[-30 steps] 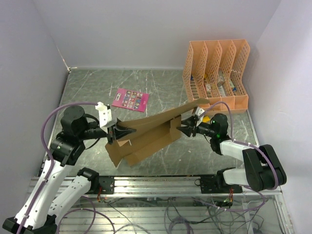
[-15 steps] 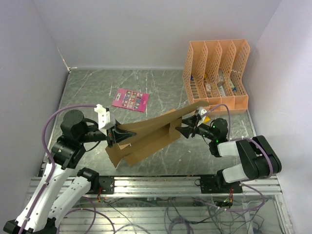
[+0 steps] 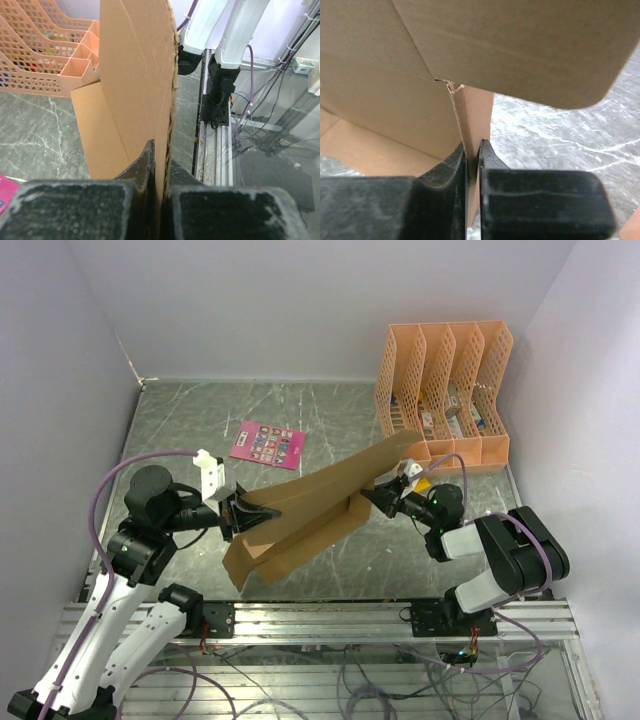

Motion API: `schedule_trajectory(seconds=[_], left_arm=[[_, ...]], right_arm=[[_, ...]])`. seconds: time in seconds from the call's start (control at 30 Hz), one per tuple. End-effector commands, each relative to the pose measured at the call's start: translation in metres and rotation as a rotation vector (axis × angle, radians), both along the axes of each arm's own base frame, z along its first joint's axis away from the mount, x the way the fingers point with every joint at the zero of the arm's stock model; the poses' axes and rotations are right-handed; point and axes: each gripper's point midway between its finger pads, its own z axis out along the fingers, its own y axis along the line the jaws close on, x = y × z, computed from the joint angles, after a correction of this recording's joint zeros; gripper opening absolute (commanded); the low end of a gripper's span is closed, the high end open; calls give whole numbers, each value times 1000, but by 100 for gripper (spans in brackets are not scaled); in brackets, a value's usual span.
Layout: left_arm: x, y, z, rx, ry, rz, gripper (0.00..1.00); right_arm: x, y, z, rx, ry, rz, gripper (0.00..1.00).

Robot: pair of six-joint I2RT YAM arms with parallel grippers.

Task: Fold the paper box

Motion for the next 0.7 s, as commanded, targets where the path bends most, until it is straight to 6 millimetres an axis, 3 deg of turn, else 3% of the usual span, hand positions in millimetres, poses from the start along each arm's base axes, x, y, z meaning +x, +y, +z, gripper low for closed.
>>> schedule_trajectory(seconds=[0.0,0.27,0.43,0.57,0.67], left_arm=[[2,1,-3,-3,48,38,7],[26,12,17,-76,42,237,7],[45,23,26,-115,86,385,7],[68,34,27,-132,193,537,7],[82,32,25,-156,301,583,7]], right_arm=[[11,2,11,-22,-79,-22,0],[31,1,16,-102,-127,-97,0],[57,-4,16,-237,42,-163,0],[59,-5,26,-290,119,-154,0],[55,-8,17,-324,173,-145,0]])
